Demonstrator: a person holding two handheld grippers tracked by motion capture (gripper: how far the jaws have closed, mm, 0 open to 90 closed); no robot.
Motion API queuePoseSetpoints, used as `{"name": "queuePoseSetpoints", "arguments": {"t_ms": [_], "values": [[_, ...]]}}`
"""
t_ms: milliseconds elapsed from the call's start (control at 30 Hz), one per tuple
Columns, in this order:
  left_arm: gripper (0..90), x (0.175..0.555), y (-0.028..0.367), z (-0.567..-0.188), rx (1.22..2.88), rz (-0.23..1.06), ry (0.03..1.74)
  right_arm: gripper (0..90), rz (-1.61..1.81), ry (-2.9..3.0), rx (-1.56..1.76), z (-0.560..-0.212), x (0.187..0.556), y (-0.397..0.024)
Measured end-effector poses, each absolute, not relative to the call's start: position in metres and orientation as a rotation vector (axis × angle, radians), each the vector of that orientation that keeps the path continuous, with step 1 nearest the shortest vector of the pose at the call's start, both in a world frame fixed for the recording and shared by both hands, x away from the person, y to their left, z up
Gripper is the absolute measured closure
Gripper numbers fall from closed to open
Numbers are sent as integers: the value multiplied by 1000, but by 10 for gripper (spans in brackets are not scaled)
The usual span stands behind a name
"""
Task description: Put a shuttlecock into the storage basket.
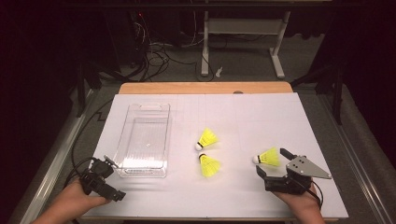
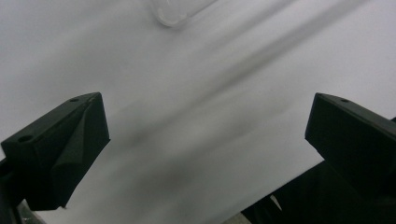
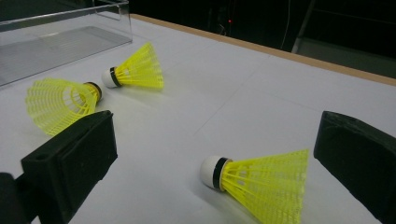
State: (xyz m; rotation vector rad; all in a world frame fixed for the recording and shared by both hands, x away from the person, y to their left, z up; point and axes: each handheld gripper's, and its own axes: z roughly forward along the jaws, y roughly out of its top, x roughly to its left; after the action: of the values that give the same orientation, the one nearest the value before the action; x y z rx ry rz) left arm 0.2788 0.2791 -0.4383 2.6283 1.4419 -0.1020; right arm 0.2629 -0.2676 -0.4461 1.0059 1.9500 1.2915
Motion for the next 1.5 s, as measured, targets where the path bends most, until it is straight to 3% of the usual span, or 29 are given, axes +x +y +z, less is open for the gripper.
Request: {"name": "queuePoseSetpoints", "arguments": {"t_ms": [1500], "values": [[20, 269, 171, -423, 2747, -289, 1147, 0, 1295, 1953, 1006, -446, 261, -269]]}}
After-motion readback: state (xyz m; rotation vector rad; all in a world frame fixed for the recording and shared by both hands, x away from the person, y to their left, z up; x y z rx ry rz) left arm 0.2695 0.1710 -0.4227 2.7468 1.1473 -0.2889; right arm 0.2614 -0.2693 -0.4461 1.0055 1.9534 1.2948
